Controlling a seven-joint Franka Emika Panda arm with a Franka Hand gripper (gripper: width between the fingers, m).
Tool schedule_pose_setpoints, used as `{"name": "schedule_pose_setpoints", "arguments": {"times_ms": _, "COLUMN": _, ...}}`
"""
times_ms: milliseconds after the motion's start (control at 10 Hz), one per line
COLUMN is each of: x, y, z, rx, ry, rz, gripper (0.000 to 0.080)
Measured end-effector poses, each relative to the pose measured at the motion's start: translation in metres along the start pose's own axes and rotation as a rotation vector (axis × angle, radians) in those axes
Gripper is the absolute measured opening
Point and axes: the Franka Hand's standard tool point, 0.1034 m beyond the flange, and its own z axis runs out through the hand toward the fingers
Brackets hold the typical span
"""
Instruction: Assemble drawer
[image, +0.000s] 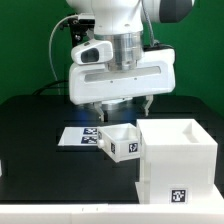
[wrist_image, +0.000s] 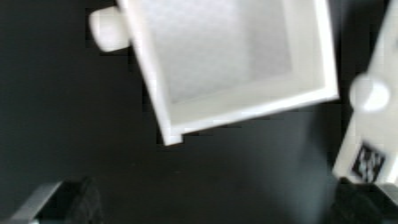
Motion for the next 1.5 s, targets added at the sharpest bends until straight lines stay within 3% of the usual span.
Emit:
{"name": "schedule_pose_setpoints", "arguments": {"times_ms": 300, "x": -0.033, "y": 0.02, "z": 0.016, "rx": 0.005, "ry": -0.015, "rz": -0.399, "gripper": 0.0649}}
{"name": "schedule_pose_setpoints", "arguments": {"times_ms": 400, "x": -0.037, "y": 0.027, "z": 0.015, "rx": 0.011, "ry": -0.009, "rz": -0.412, "gripper": 0.0649}}
{"name": "schedule_pose_setpoints", "arguments": {"times_ms": 600, "x": -0.039, "y": 0.031, "z": 0.015, "rx": -0.004, "ry": -0.033, "rz": -0.554, "gripper": 0.0649}}
{"name": "schedule_pose_setpoints", "arguments": {"times_ms": 800, "x": -0.049, "y": 0.027, "z": 0.02, "rx": -0.013, "ry": -0.064, "rz": -0.81, "gripper": 0.0649}}
{"name": "schedule_pose_setpoints", "arguments": {"times_ms": 1000, "x": -0.064, "y": 0.009, "z": 0.023, "rx": -0.038, "ry": -0.048, "rz": -1.017, "gripper": 0.0649}}
{"name": "schedule_pose_setpoints", "arguments": {"times_ms": 1100, "x": -0.071, "y": 0.007, "z": 0.022, "rx": -0.032, "ry": -0.043, "rz": -1.078, "gripper": 0.0649}}
{"name": "schedule_pose_setpoints", "arguments": {"times_ms": 1500, "x": -0.074, "y": 0.018, "z": 0.022, "rx": -0.043, "ry": -0.09, "rz": -1.302, "gripper": 0.0649}}
